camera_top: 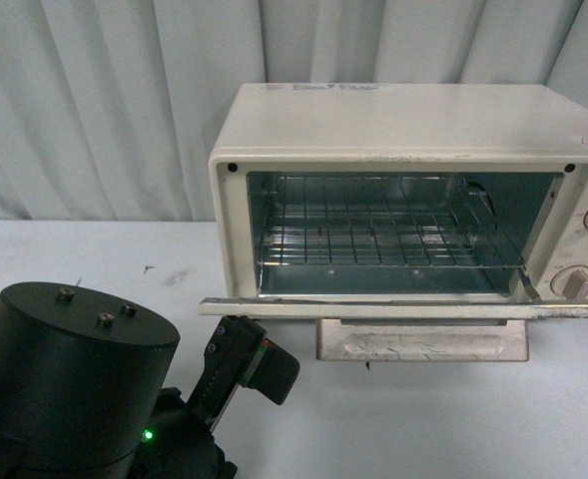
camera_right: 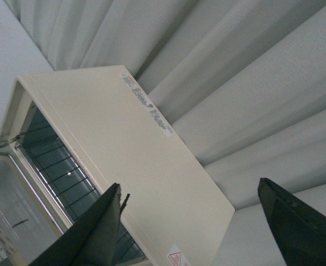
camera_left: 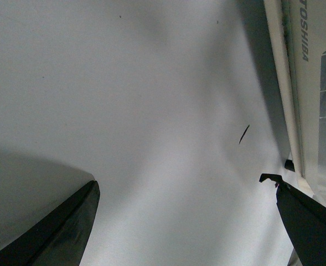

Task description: Open oven

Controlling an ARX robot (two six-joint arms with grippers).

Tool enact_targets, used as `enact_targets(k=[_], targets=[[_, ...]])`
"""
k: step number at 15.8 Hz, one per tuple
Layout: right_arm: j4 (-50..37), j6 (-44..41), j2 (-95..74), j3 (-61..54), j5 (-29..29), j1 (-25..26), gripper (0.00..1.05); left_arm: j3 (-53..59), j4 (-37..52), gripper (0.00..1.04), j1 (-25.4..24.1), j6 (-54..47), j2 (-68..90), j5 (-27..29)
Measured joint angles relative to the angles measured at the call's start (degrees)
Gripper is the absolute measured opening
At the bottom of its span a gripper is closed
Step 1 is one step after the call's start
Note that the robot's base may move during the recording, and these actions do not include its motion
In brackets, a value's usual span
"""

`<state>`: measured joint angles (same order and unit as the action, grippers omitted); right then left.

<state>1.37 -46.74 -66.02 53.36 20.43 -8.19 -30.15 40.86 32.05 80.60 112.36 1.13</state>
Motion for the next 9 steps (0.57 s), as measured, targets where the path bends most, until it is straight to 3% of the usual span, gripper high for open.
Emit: enact_targets(k=[3,4,6,7,8,9], targets=[[0.0,0.1,0.0,0.0,0.0,0.0,1.00,0.0,0.0,0.98,0.0,0.0,0.0,0.0],[0.0,0.2,0.0,0.0,0.0,0.0,0.97,0.0,0.0,0.98,0.0,0.0,0.0,0.0],[-17.7,14.3,3.4,-9.0,-18.0,-2.1,0.80,0.0,0.0,0.98,0.0,0.0,0.0,0.0],[-22.1,23.2,6.0,-14.0,-24.0,-1.7,0.70,0.0,0.0,0.98,0.0,0.0,0.0,-0.1],[-26.3,32.9,8.8,-19.7,-28.2,0.1,0.58,0.0,0.0,0.98,0.0,0.0,0.0,0.0],[-28.2,38.6,10.6,-23.6,-28.3,1.0,0.47,0.0,-0.1,0.98,0.0,0.0,0.0,0.1]])
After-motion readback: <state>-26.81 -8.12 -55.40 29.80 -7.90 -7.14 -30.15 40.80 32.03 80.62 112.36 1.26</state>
